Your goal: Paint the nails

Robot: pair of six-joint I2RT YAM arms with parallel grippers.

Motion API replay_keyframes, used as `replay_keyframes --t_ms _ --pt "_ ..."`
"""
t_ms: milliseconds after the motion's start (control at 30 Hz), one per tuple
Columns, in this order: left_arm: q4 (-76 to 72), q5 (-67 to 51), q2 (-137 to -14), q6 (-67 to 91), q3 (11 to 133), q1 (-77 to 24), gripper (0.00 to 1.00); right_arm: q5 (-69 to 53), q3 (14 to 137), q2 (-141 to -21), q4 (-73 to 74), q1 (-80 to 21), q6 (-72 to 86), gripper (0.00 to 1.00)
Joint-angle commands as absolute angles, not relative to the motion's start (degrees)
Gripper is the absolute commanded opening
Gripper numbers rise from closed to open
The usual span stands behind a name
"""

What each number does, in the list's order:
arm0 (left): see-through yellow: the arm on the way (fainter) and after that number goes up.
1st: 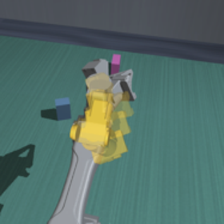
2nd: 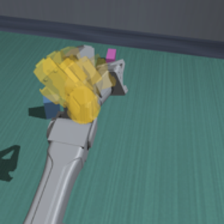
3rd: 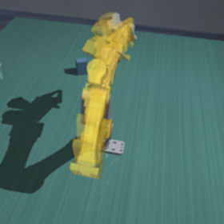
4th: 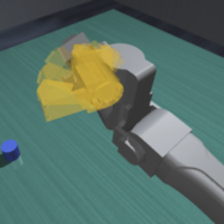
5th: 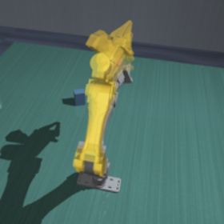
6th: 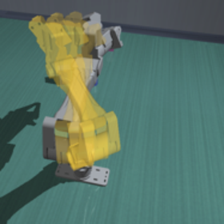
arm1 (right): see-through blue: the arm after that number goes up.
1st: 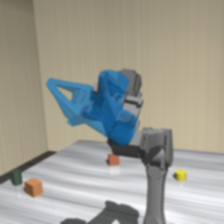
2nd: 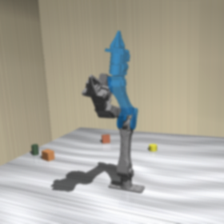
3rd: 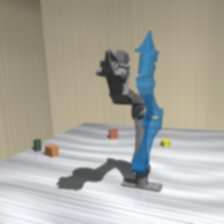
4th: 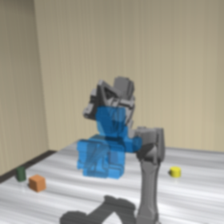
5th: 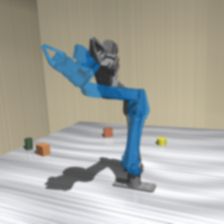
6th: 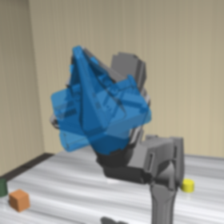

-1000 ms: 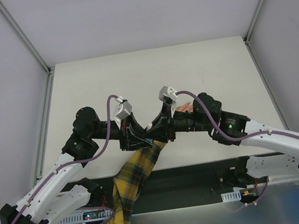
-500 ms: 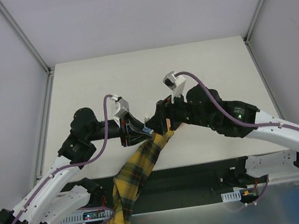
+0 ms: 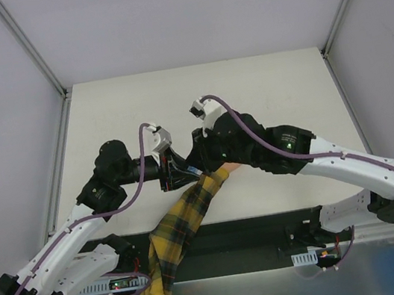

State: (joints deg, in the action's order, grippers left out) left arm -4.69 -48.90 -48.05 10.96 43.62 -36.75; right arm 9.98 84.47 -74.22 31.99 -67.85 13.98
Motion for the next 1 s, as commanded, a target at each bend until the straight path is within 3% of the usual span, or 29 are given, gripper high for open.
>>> replay_keyframes --t_ms 0,67,233,367,633,700,767,867,967 --pt "-6.2 -53.3 -48.0 9.8 46.6 -36.8 0.00 9.3 86.1 -73.2 32.7 -68.1 8.8 0.02" --pt "-6.2 -56.3 -48.0 9.8 46.8 -36.8 0.00 7.1 85.1 -71.9 31.1 -67.5 4.5 0.01" --pt "-16.4 -75.4 -49.3 17.6 46.2 -36.8 0.00 -27.3 72.2 -67.1 15.7 -64.3 -9.7 0.01" --pt "-22.4 -77.5 -49.0 22.4 44.7 -36.8 0.00 -39.8 66.7 -65.6 9.2 -58.1 -10.6 0.01" --pt "-19.8 -76.2 -49.6 20.2 45.3 -36.8 0.00 -37.4 66.0 -63.9 7.4 -57.5 -6.2 0.00" --pt "-18.7 -75.2 -49.5 19.3 45.4 -36.8 0.00 -34.6 66.3 -63.6 8.1 -57.5 -4.9 0.12" --pt "-15.8 -74.0 -49.4 17.9 45.7 -36.8 0.00 -29.7 67.3 -63.1 10.0 -57.6 -2.1 0.35" --pt "-12.8 -70.3 -49.6 15.2 46.4 -36.8 0.00 -17.7 70.5 -62.5 17.7 -57.8 3.5 0.58" --pt "-9.9 -65.5 -49.7 13.2 46.8 -36.8 0.00 -7.4 74.4 -61.9 24.9 -59.1 7.5 0.65"
